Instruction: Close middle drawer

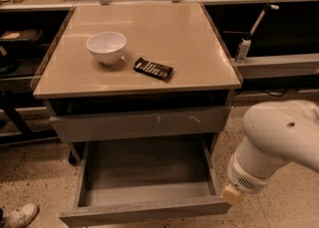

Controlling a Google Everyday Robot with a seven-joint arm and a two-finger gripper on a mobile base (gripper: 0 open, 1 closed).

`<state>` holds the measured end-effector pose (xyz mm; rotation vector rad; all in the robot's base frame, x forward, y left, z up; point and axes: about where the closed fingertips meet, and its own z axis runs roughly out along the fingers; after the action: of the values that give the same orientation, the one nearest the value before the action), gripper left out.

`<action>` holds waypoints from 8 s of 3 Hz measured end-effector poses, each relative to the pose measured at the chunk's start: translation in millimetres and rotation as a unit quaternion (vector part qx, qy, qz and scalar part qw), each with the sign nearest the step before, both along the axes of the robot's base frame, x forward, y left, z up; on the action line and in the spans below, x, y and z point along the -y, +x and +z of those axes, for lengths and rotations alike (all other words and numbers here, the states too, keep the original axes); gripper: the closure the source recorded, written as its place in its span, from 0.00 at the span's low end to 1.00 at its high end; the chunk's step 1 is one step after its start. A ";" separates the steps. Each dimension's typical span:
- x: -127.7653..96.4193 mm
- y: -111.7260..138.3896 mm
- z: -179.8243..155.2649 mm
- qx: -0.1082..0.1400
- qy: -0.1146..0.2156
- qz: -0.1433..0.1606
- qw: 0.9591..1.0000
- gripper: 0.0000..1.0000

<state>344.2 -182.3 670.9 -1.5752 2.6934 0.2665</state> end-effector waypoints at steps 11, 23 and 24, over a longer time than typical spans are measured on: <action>-44.9 23.7 -251.0 -0.077 -0.001 -0.167 0.983 0.83; -77.8 64.2 -258.9 -0.061 0.023 -0.116 0.991 0.81; -77.8 64.1 -258.9 -0.061 0.023 -0.116 0.991 0.58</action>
Offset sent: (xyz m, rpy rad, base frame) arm -0.0494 0.0412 -0.1743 0.0308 0.2340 -0.1906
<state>408.4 -104.5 412.0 -1.2565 2.9043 0.4282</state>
